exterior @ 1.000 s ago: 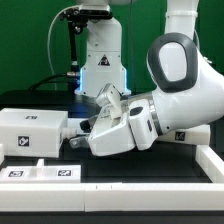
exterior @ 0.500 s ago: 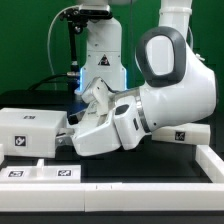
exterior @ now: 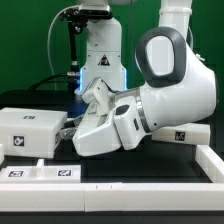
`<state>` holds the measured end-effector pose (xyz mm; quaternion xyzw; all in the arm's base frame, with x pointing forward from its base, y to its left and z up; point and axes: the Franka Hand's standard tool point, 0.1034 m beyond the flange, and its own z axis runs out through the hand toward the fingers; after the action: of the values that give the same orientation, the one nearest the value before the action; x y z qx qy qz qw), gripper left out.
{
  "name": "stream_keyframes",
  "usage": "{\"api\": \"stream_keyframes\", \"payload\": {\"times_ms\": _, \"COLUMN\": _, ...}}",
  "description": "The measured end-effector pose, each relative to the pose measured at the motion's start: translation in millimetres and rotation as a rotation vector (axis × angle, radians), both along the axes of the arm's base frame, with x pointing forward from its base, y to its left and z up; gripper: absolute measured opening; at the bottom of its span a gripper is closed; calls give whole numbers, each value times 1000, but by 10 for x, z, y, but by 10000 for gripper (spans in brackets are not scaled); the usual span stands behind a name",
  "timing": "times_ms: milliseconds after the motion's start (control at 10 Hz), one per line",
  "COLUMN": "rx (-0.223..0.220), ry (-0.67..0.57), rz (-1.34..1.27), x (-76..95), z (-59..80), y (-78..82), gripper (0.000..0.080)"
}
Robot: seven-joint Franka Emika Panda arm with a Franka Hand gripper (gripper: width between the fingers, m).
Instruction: Assemble cabinet
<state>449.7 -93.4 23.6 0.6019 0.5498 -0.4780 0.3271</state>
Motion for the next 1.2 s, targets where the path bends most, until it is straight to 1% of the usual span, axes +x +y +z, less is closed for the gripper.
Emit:
{"api": "stream_keyframes", "payload": {"times_ms": 100, "rx": -2, "ry": 0, "rz": -1, "x": -1, "z": 4, "y": -4, "gripper": 202}}
{"api": "stream_keyframes", "payload": {"times_ms": 900, "rx": -7, "ry": -13, "rz": -7, "x": 1, "z": 16, "y": -7, "gripper": 199}}
{"api": "stream_keyframes", "payload": {"times_ms": 1000, "rx": -4, "ry": -15, "rz": -5, "x": 2, "z": 7, "y": 2, "gripper": 250}}
{"api": "stream_keyframes", "payload": {"times_ms": 1100, "rx": -3, "ry": -17, "rz": -6, "x": 1, "z": 4, "y": 3, "gripper": 250}}
{"api": "stream_keyframes", "payload": {"times_ms": 1200, "rx": 7, "ry": -21, "rz": -4, "x": 12, "z": -5, "y": 11, "gripper": 459}}
